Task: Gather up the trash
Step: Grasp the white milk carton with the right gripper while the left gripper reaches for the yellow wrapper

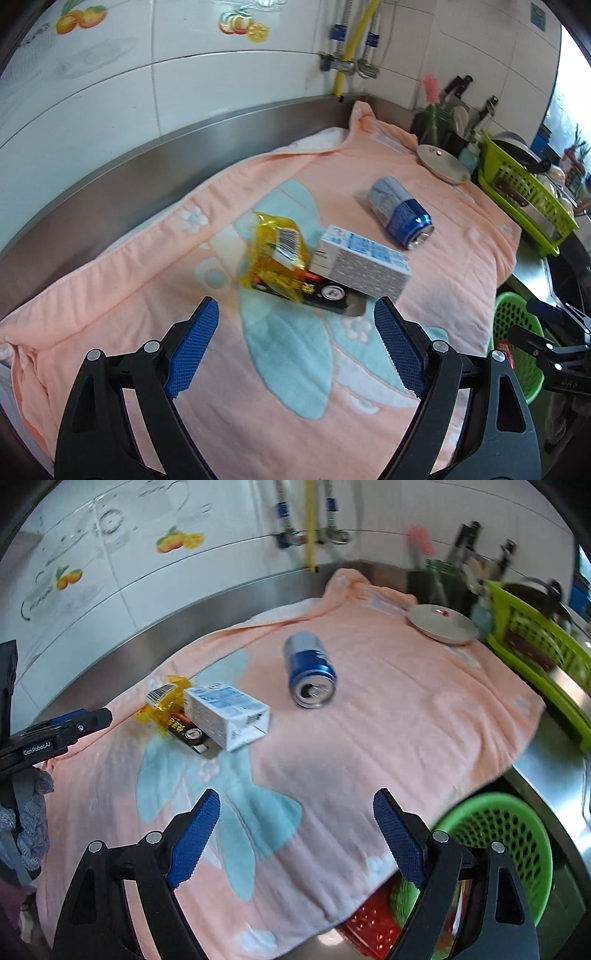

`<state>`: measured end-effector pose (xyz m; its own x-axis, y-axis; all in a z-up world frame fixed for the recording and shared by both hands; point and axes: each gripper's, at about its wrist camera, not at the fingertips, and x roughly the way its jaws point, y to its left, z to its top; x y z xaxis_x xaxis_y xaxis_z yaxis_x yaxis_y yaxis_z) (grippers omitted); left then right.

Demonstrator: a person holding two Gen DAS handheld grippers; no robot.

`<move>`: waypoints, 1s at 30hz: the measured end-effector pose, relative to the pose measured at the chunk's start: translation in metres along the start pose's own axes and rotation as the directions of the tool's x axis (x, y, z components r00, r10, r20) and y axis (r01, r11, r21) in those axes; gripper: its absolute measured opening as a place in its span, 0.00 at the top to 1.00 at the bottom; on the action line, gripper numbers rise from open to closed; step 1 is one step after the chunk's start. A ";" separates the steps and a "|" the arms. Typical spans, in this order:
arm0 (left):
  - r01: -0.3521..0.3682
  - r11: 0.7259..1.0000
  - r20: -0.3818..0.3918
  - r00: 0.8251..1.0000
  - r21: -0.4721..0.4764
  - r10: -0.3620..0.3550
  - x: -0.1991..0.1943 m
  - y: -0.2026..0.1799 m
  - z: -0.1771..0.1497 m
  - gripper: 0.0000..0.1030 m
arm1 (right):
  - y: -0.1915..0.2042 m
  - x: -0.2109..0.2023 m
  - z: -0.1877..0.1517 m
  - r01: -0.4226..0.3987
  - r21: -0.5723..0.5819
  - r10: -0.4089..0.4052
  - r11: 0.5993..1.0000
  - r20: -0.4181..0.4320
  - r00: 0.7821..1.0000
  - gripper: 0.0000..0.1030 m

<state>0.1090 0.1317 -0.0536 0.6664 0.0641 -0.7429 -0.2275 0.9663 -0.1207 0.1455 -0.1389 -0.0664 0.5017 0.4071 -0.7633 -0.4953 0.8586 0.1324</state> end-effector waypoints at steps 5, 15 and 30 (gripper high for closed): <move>-0.017 1.000 0.011 1.000 -0.013 0.017 0.002 0.019 0.005 0.18 | 0.022 0.032 0.029 -0.078 -0.106 0.075 0.991 -0.035 0.997 0.20; -0.026 0.999 -0.001 1.000 -0.024 0.026 0.015 0.045 0.009 0.18 | 0.057 0.105 0.078 -0.232 -0.248 0.200 0.941 -0.145 0.969 0.20; -0.009 0.999 -0.007 1.000 -0.031 0.009 0.024 0.060 0.011 0.18 | 0.069 0.187 0.103 -0.337 -0.262 0.251 0.904 -0.313 0.916 0.20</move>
<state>0.1189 0.1938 -0.0718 0.6596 0.0711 -0.7482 -0.2556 0.9574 -0.1344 0.2785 0.0291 -0.1347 0.1129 0.4906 -0.8641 -0.8026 0.5576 0.2117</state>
